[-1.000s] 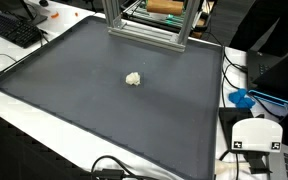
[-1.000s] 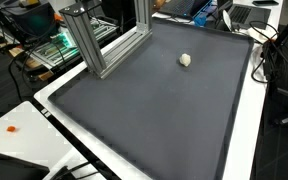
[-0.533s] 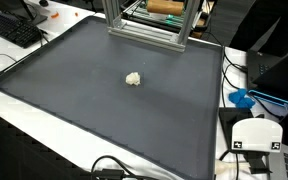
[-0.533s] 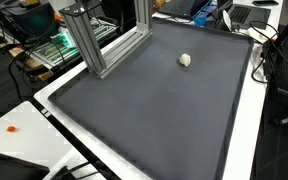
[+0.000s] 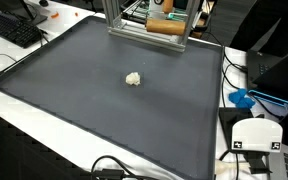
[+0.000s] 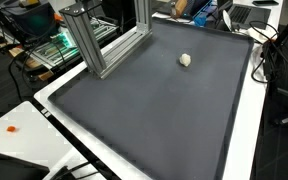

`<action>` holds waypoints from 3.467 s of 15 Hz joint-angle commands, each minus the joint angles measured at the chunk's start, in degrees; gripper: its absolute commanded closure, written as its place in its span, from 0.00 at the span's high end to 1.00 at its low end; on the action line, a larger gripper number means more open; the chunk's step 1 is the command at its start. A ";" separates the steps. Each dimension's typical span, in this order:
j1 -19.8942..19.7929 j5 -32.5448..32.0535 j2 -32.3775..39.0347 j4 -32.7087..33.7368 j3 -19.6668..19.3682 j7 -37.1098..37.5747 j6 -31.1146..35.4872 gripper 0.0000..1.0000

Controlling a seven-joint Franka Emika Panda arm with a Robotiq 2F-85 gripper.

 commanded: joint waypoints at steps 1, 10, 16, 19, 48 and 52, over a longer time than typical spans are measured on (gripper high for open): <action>-1.79 -1.40 6.95 3.02 0.84 7.06 4.97 0.29; -4.22 -8.48 18.72 9.26 -1.29 17.88 5.61 0.29; -3.26 -8.95 25.25 14.22 -3.56 15.85 3.74 0.29; -2.81 -8.36 27.39 16.56 -4.21 15.05 -0.60 0.29; 1.56 -10.67 33.52 19.25 -9.11 38.18 0.73 0.29; 1.18 -6.14 33.52 19.91 -8.57 40.69 -2.17 0.29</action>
